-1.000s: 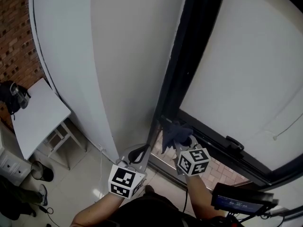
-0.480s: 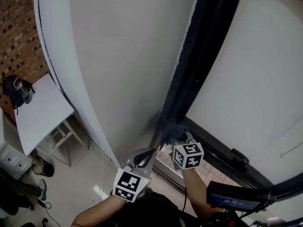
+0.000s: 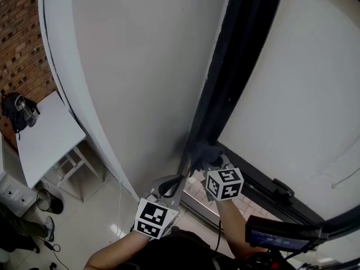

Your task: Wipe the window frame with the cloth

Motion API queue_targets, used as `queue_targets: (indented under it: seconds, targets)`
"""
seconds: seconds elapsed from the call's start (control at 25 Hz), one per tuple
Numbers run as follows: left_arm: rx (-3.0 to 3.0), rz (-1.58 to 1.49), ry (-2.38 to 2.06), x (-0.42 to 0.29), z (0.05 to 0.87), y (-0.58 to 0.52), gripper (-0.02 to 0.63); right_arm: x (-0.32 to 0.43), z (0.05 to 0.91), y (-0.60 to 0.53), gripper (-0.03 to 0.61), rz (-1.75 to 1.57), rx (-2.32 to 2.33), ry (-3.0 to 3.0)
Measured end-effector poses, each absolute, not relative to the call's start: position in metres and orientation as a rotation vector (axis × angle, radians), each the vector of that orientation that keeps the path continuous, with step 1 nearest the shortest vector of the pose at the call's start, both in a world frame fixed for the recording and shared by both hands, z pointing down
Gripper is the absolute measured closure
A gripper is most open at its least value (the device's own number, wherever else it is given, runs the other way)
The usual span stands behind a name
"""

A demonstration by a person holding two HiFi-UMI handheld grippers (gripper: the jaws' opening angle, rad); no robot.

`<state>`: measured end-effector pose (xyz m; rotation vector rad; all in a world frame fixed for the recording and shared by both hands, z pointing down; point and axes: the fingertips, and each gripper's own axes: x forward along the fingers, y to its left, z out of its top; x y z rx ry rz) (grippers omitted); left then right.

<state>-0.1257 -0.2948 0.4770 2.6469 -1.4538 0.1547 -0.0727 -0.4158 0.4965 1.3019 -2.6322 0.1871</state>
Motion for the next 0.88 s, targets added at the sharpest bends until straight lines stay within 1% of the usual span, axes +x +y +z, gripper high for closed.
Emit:
queue_targets:
  seconds: [0.52,0.88]
  targets:
    - [2.702,0.093,-1.471,-0.119,0.433,-0.307,0.62,-0.074,0.403,-0.416,0.529,0.024,1.299,-2.704]
    - [2.731,0.076,-1.455,-0.111,0.412,-0.313,0.62,-0.074,0.354,-0.414,0.529,-0.005,1.299,-2.697]
